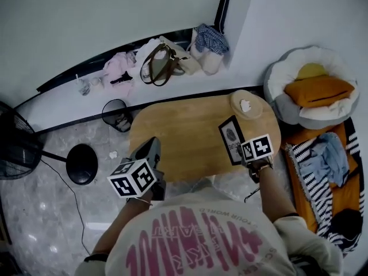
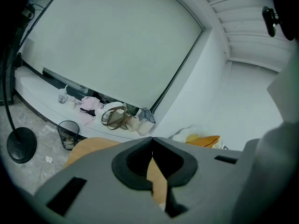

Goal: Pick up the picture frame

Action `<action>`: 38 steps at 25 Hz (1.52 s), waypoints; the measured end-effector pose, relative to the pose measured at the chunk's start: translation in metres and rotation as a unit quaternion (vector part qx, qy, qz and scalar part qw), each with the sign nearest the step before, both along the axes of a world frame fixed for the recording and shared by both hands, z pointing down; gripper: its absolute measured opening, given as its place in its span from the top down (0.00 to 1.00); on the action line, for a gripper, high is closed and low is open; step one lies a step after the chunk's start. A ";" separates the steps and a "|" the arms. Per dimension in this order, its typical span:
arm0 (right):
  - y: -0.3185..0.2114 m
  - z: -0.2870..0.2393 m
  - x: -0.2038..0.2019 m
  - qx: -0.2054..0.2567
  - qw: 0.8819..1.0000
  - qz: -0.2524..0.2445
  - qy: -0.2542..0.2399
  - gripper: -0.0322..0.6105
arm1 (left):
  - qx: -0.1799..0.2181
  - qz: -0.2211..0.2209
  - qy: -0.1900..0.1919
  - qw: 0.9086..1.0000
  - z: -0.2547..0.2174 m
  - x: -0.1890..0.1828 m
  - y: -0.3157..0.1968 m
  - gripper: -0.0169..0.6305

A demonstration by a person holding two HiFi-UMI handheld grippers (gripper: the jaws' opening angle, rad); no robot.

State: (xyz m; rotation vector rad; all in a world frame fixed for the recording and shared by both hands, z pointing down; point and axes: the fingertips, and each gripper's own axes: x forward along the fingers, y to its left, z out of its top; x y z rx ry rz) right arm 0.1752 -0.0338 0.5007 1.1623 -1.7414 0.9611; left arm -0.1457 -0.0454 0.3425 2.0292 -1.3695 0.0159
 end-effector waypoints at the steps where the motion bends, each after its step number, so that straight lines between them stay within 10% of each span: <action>1: 0.001 -0.004 -0.002 0.009 1.000 0.006 -0.003 0.90 | 0.004 0.001 0.000 1.000 -0.002 0.000 0.002 0.97; 18: 0.010 -0.093 -0.028 0.150 0.985 0.062 -0.049 0.90 | 0.057 0.011 0.002 0.998 -0.039 -0.005 0.020 0.97; 38: 0.006 -0.225 -0.078 0.313 0.927 0.073 -0.191 0.91 | 0.071 0.011 0.008 0.997 -0.050 -0.018 0.032 0.97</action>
